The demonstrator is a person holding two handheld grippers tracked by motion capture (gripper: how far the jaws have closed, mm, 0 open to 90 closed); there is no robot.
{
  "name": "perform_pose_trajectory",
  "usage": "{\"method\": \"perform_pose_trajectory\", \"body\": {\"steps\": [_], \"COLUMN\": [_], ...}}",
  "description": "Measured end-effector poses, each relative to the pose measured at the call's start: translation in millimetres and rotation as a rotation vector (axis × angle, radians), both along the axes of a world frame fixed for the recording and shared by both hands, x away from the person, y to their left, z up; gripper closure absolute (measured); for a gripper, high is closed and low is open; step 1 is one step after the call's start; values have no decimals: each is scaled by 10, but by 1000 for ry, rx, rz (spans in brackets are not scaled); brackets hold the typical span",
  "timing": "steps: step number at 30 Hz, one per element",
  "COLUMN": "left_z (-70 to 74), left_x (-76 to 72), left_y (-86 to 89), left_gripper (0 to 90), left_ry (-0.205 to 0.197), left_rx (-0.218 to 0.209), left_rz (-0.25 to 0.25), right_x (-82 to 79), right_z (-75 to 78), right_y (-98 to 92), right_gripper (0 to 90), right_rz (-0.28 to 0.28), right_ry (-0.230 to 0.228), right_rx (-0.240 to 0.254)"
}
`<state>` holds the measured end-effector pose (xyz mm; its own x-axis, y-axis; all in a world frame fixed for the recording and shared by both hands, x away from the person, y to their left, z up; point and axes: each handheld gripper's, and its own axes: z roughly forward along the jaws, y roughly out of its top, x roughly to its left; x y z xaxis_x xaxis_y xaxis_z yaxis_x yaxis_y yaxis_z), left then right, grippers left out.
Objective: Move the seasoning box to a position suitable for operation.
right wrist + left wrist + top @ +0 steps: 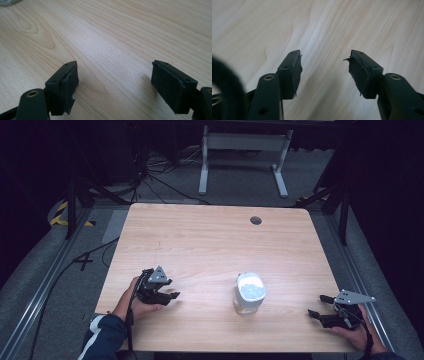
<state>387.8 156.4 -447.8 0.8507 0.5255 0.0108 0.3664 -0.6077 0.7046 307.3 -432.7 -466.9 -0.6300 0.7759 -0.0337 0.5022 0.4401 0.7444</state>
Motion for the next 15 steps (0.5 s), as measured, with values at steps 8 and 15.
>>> {"method": "perform_pose_trajectory", "body": {"steps": [8,15], "left_z": [283,490], "left_x": [116,118], "left_y": [-486,-905], "left_gripper": [497,662], "left_ry": [-59,-132], "left_rx": [-118,-152], "left_rz": [-86,-174], "right_x": [-1,-3], "right_z": [0,0], "right_y": [-2,-1], "right_gripper": [216,216], "right_rz": [1,-1], "right_ry": [2,1], "right_rx": [0,0]}}
